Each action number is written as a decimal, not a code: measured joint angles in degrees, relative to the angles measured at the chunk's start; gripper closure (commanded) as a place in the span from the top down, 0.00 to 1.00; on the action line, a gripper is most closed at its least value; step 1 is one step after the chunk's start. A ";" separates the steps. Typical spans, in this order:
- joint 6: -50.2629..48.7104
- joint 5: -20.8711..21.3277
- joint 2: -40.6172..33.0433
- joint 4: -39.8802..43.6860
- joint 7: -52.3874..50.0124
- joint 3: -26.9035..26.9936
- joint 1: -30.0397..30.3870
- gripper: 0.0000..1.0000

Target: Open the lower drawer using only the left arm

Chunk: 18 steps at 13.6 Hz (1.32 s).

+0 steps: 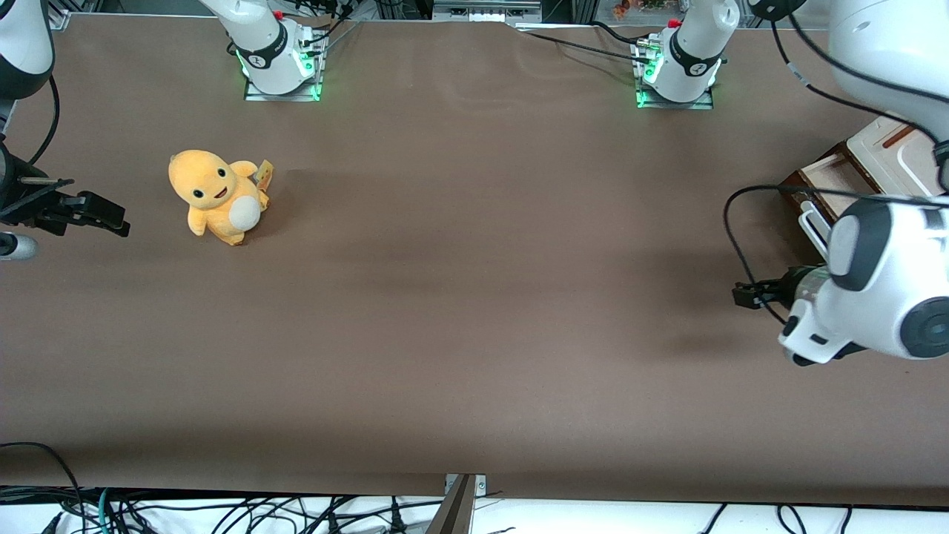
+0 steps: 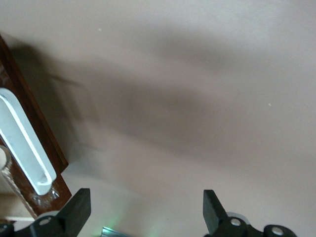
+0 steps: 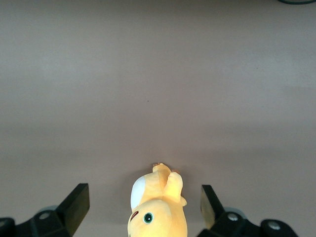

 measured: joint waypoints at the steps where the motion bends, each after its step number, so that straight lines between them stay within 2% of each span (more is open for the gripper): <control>1: 0.42 -0.02 -0.85 0.01 1.62 -0.26 0.96 1.00; 5: 3.95 -0.01 -4.26 -0.97 12.06 -2.10 5.39 1.00; 10: 14.78 -0.03 -17.30 -16.89 23.07 -2.32 6.21 1.00; 14: 15.16 -0.03 -26.30 -24.52 28.12 -2.66 5.70 1.00; 18: 14.98 -0.05 -33.25 -29.43 27.92 -3.04 3.16 1.00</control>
